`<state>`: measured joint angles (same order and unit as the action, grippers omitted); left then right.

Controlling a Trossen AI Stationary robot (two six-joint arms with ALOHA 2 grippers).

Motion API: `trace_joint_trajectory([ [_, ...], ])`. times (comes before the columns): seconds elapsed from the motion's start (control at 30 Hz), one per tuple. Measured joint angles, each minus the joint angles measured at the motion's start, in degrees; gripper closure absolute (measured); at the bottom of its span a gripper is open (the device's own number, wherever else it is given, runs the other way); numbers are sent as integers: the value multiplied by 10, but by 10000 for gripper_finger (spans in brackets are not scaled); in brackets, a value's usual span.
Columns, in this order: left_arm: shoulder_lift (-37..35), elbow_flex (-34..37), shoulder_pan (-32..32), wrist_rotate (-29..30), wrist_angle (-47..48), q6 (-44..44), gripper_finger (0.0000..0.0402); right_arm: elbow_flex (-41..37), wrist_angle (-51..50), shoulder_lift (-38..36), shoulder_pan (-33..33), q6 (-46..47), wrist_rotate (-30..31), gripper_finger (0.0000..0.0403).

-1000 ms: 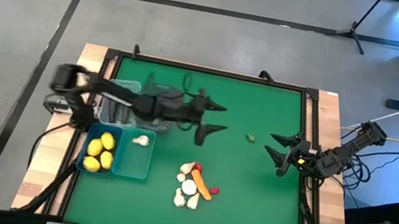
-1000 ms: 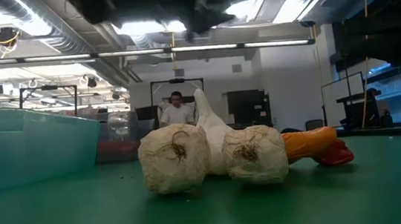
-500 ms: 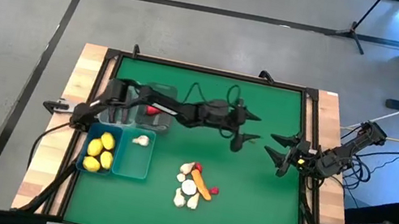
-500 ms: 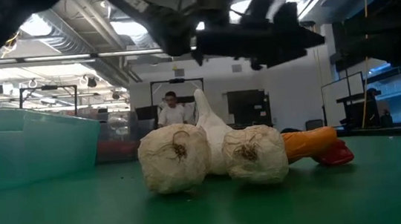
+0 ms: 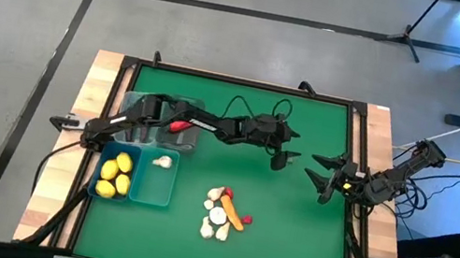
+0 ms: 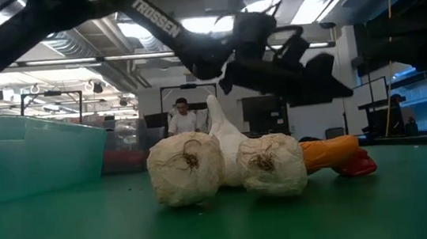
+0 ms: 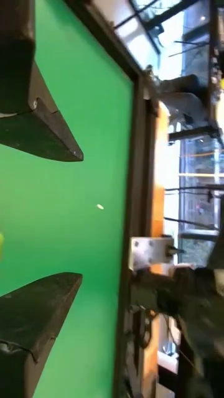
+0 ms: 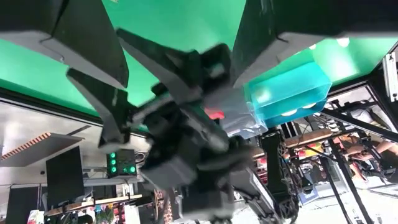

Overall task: Sort produce into baskets
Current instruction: Put the green chili pepper into the black bin

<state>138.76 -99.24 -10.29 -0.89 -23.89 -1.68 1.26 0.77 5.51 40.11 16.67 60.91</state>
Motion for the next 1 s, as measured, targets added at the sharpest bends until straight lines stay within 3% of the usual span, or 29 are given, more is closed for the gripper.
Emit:
trace_joint_trajectory([
  [0.47, 37, 0, 2, -1, -16, 4, 100, 0, -3, 0, 0, 0, 0, 123],
  [0.8, 37, 0, 2, -8, 26, 3, 100, 0, -4, 0, 0, 0, 0, 123],
  [1.0, 65, -28, 7, -23, 30, 14, 100, 0, -4, 0, 0, 0, -1, 123],
])
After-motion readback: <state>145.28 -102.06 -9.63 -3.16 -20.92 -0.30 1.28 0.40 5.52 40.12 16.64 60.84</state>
